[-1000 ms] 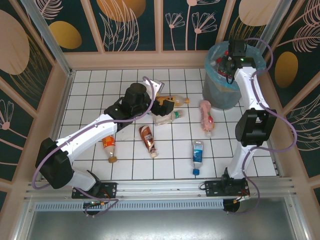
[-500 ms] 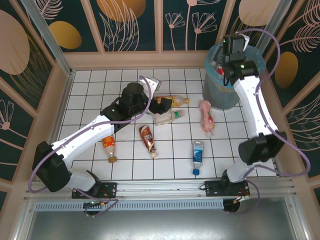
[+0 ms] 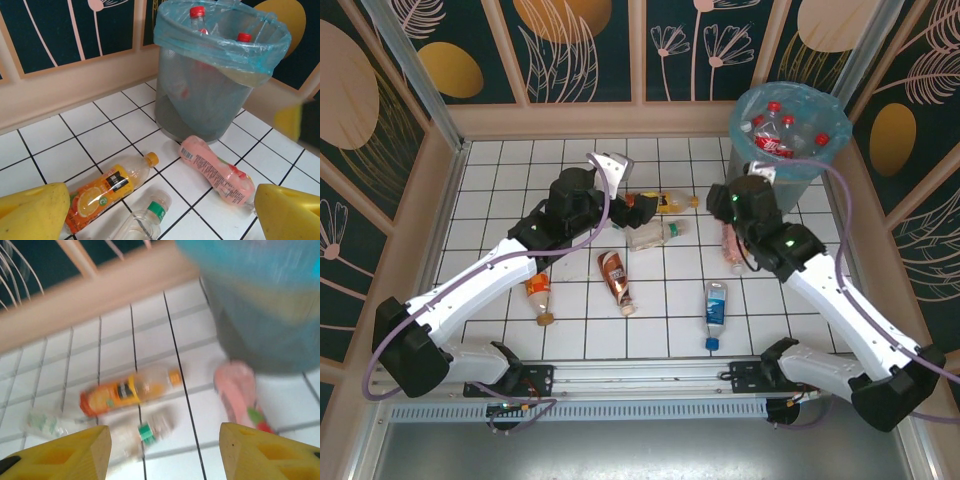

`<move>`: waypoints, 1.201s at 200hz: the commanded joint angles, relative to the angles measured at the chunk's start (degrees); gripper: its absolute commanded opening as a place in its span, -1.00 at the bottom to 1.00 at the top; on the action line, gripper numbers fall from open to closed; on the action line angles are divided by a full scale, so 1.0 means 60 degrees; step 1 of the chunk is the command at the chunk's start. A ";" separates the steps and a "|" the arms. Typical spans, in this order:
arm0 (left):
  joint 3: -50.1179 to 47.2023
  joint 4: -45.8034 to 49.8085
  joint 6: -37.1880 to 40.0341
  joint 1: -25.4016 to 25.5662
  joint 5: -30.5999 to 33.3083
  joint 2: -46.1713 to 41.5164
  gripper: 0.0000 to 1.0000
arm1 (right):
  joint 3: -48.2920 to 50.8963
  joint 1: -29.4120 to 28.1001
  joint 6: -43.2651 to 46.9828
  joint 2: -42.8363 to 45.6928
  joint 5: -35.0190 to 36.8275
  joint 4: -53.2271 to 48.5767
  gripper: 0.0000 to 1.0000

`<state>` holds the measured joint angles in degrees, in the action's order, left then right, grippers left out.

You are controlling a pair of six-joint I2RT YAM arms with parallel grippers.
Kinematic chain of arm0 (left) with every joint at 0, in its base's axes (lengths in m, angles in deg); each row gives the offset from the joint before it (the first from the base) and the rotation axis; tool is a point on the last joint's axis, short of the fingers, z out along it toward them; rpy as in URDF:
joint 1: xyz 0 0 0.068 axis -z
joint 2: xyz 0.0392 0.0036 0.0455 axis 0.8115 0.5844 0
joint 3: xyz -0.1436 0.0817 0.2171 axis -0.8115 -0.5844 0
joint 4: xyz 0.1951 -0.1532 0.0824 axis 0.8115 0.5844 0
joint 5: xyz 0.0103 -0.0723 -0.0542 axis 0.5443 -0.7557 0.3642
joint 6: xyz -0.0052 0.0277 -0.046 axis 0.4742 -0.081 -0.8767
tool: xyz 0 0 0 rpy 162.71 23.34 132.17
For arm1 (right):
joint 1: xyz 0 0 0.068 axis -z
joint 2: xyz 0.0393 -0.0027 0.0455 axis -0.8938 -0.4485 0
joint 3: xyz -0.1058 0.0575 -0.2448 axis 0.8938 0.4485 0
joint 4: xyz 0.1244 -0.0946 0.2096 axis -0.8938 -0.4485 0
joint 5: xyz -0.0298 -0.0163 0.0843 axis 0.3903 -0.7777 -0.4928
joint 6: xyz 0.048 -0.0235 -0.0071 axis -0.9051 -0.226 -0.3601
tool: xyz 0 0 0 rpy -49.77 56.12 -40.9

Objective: Put the plastic bottles in the bin

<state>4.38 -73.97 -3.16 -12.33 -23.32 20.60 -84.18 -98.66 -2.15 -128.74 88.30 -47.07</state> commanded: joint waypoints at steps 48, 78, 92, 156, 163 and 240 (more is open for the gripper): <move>0.0000 -0.0668 -0.1485 -0.0021 -0.2218 0.0954 0.84 | 0.4356 0.0219 -0.2843 0.1435 -0.1368 0.0302 0.18; 0.0119 -0.0560 -0.1749 0.0002 -0.2570 0.1346 0.83 | 0.5351 0.1554 -0.2726 0.1548 -0.2447 0.0767 0.23; 0.0149 -0.0497 -0.1707 0.0002 -0.2501 0.1379 0.82 | 0.5635 0.1888 -0.2560 0.1715 -0.2563 0.0971 0.23; 0.0184 -0.0334 -0.1556 -0.0001 -0.2323 0.1351 0.83 | 0.6675 0.3317 -0.1491 0.1517 -0.4347 0.3381 0.21; 0.0192 -0.0313 -0.1526 -0.0009 -0.2289 0.1351 0.83 | 0.6701 0.3449 -0.1416 0.1418 -0.4394 0.3464 0.20; 0.0223 -0.0189 -0.1366 -0.0009 -0.2185 0.1376 0.83 | 0.6983 0.4201 -0.0534 0.1106 -0.5445 0.4179 0.03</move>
<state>4.40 -75.76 -12.06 -12.33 -36.39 29.12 -43.46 -74.62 -8.12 -121.41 58.96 -24.91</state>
